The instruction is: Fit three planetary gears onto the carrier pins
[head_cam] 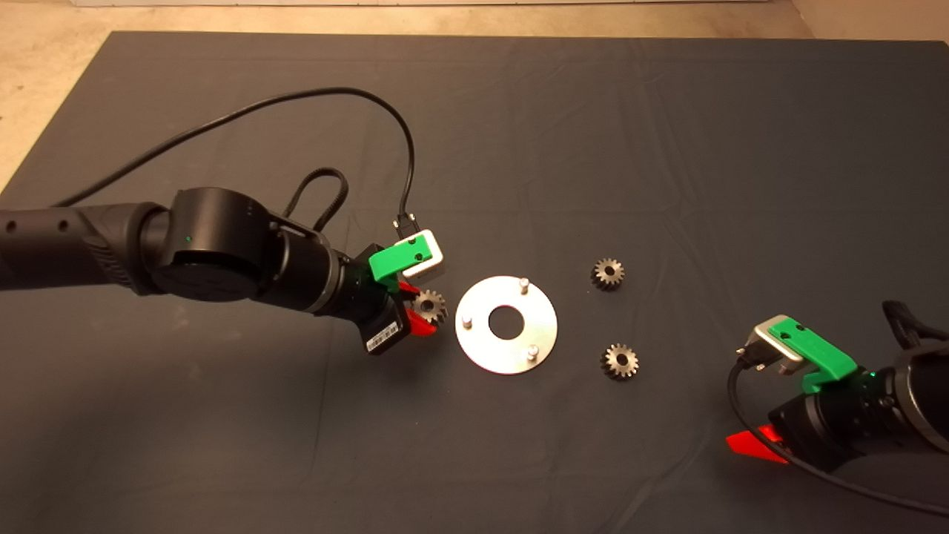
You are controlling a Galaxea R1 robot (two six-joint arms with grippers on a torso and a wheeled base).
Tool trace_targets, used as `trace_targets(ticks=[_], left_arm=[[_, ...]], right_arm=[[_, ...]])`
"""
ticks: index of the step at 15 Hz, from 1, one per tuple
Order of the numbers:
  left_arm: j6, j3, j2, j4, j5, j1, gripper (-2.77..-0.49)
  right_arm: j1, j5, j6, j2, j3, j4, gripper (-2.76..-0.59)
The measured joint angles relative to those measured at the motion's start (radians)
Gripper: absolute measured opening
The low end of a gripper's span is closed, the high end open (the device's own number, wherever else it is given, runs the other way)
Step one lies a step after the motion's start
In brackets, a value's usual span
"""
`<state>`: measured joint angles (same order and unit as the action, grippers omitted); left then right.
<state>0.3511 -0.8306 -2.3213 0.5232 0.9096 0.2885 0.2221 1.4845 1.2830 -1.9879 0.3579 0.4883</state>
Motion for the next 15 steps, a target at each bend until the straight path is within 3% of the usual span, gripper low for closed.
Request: trace_targets(ticks=[6,8,15], left_arm=[[0.000,-0.031,-0.089,0.001,-0.003,0.003,-2.69],[0.000,-0.067,-0.096,0.009,0.000,0.003,-2.69],[0.000,-0.077,-0.097,0.028,0.000,0.003,-2.71]], right_arm=[[0.000,-0.003,0.000,0.002,0.000,0.000,-1.15],[0.000,-0.003,0.000,0.002,0.000,-0.001,-1.15],[0.000,-0.005,0.000,0.010,0.000,-0.002,-1.15]])
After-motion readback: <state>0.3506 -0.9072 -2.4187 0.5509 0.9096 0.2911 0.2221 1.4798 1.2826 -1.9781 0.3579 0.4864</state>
